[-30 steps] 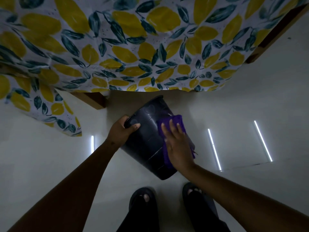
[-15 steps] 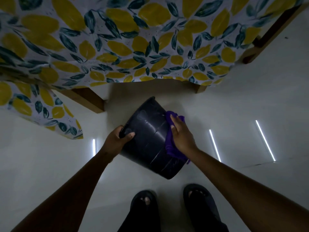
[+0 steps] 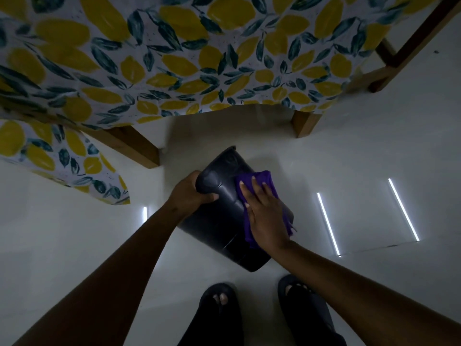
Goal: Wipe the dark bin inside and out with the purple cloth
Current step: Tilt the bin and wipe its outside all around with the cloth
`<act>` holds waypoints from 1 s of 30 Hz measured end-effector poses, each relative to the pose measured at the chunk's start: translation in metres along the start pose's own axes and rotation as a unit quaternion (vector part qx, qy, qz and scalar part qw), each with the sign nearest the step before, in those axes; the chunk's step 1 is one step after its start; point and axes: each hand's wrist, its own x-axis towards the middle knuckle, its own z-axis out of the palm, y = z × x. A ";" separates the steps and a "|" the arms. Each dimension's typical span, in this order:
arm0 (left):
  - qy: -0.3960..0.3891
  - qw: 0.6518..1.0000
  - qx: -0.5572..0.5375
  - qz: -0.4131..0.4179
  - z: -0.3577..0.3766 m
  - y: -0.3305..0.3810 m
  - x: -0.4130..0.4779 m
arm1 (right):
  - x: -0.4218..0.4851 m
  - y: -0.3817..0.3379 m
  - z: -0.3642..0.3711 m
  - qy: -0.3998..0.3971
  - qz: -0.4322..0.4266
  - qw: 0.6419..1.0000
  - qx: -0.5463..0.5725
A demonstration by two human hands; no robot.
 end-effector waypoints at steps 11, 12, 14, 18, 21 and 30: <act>0.024 1.000 -0.018 -0.003 0.001 -0.013 -0.012 | 0.040 0.011 -0.007 -0.035 0.109 0.981 0.157; 0.024 0.999 -0.023 -0.007 0.001 -0.015 -0.015 | 0.031 0.018 -0.007 -0.042 0.146 0.974 0.169; 0.029 0.999 -0.025 -0.012 0.001 -0.019 -0.019 | 0.010 0.021 -0.004 -0.038 0.166 0.973 0.158; 0.026 0.999 -0.023 -0.005 0.001 -0.018 -0.015 | -0.008 -0.005 0.003 0.006 0.096 0.993 0.069; 0.013 1.000 -0.008 -0.003 -0.001 -0.017 -0.010 | 0.009 -0.022 0.008 0.018 0.028 0.999 0.042; 0.013 1.000 -0.021 -0.014 -0.002 -0.019 -0.015 | 0.060 0.025 0.004 -0.072 0.161 0.965 0.195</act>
